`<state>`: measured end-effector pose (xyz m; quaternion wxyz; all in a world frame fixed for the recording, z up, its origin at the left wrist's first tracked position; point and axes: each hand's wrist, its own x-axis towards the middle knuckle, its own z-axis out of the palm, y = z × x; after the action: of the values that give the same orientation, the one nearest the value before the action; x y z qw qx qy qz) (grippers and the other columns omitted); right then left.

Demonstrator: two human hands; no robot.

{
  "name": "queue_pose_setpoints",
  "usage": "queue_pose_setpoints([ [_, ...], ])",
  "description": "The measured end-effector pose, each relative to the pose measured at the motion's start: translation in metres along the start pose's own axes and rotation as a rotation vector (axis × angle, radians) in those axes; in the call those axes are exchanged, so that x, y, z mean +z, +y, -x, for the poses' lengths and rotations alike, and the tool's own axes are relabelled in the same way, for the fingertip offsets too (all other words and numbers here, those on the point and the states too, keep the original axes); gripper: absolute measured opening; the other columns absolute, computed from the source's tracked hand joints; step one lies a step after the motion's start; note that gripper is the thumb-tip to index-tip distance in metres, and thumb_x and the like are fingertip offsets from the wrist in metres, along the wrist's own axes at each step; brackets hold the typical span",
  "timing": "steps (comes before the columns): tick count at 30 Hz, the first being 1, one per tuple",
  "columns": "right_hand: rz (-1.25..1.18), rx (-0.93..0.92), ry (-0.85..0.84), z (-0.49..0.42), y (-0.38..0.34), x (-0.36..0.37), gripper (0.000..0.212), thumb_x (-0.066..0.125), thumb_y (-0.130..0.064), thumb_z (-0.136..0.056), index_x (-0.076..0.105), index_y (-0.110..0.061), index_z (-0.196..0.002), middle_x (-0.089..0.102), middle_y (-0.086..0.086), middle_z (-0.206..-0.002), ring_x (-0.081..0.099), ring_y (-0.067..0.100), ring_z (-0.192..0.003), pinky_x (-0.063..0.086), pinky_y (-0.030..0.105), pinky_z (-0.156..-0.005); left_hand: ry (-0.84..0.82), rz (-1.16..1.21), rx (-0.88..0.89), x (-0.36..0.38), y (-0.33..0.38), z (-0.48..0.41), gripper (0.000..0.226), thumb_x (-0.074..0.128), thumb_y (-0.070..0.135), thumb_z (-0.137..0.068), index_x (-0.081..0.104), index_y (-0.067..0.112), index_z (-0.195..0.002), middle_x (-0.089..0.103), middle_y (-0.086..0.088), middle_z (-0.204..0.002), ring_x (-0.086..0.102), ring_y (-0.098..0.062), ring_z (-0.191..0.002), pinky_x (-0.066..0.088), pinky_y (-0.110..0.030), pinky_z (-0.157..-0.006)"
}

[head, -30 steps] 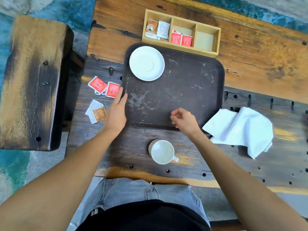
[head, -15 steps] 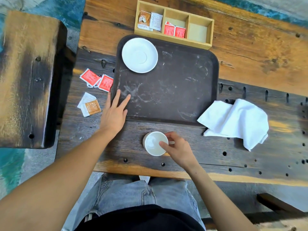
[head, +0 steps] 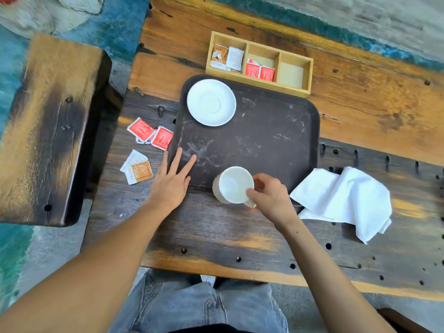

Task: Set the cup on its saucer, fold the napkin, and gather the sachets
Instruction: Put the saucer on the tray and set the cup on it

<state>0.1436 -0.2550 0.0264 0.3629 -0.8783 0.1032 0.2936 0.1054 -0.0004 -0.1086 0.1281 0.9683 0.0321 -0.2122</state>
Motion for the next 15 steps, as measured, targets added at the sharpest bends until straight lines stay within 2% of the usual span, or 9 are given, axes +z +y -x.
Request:
queue_pose_setpoints([
  [2, -0.101, 0.027, 0.043, -0.023, -0.018, -0.004, 0.025, 0.061, -0.01, -0.083, 0.071, -0.01, -0.105, 0.072, 0.004, -0.096, 0.07, 0.027, -0.09, 0.065, 0.043, -0.066, -0.006, 0.003, -0.004, 0.0, 0.0, 0.0, 0.064, 0.027, 0.04, -0.108, -0.011, 0.043, -0.159, -0.018, -0.002, -0.17, -0.015, -0.037, -0.156, 0.017, -0.051, -0.126],
  [4, -0.187, 0.053, 0.085, -0.048, -0.039, -0.005, 0.024, 0.059, -0.007, -0.082, 0.07, -0.007, -0.103, 0.071, 0.005, -0.095, 0.07, 0.024, -0.082, 0.065, 0.04, -0.06, -0.009, 0.0, 0.001, 0.0, 0.0, -0.001, 0.064, 0.026, 0.041, -0.108, -0.013, 0.043, -0.159, -0.019, -0.002, -0.17, -0.016, -0.037, -0.156, 0.018, -0.051, -0.126],
  [9, -0.35, 0.103, 0.161, -0.112, -0.095, 0.007, 0.019, 0.06, -0.006, -0.083, 0.066, -0.001, -0.1, 0.068, 0.01, -0.096, 0.071, 0.018, -0.061, 0.064, 0.038, -0.054, 0.004, 0.008, 0.003, 0.004, 0.0, -0.001, 0.065, 0.024, 0.041, -0.108, -0.018, 0.043, -0.157, -0.021, -0.002, -0.17, -0.016, -0.037, -0.156, 0.017, -0.05, -0.127],
  [11, -0.372, 0.119, 0.171, -0.134, -0.117, 0.012, 0.017, 0.06, -0.006, -0.085, 0.065, -0.002, -0.101, 0.069, 0.014, -0.104, 0.074, 0.026, -0.069, 0.065, 0.043, -0.055, 0.011, 0.004, 0.013, 0.006, -0.001, -0.003, 0.066, 0.024, 0.041, -0.108, -0.021, 0.044, -0.155, -0.022, -0.002, -0.169, -0.016, -0.037, -0.155, 0.016, -0.05, -0.127],
  [13, -0.374, 0.139, 0.178, -0.151, -0.135, 0.017, 0.021, 0.061, -0.008, -0.088, 0.065, -0.003, -0.107, 0.067, 0.015, -0.113, 0.072, 0.033, -0.088, 0.065, 0.043, -0.057, 0.01, 0.022, 0.013, 0.008, -0.002, -0.004, 0.068, 0.024, 0.041, -0.108, -0.028, 0.046, -0.152, -0.024, -0.001, -0.169, -0.017, -0.037, -0.155, 0.016, -0.05, -0.126],
  [15, -0.369, 0.169, 0.173, -0.163, -0.147, 0.022, 0.027, 0.062, -0.01, -0.09, 0.065, -0.002, -0.116, 0.064, 0.015, -0.12, 0.069, 0.036, -0.099, 0.065, 0.044, -0.061, 0.016, 0.047, 0.014, 0.009, -0.001, -0.003, 0.07, 0.025, 0.04, -0.108, -0.032, 0.047, -0.148, -0.026, 0.0, -0.168, -0.018, -0.037, -0.155, 0.016, -0.05, -0.125],
])
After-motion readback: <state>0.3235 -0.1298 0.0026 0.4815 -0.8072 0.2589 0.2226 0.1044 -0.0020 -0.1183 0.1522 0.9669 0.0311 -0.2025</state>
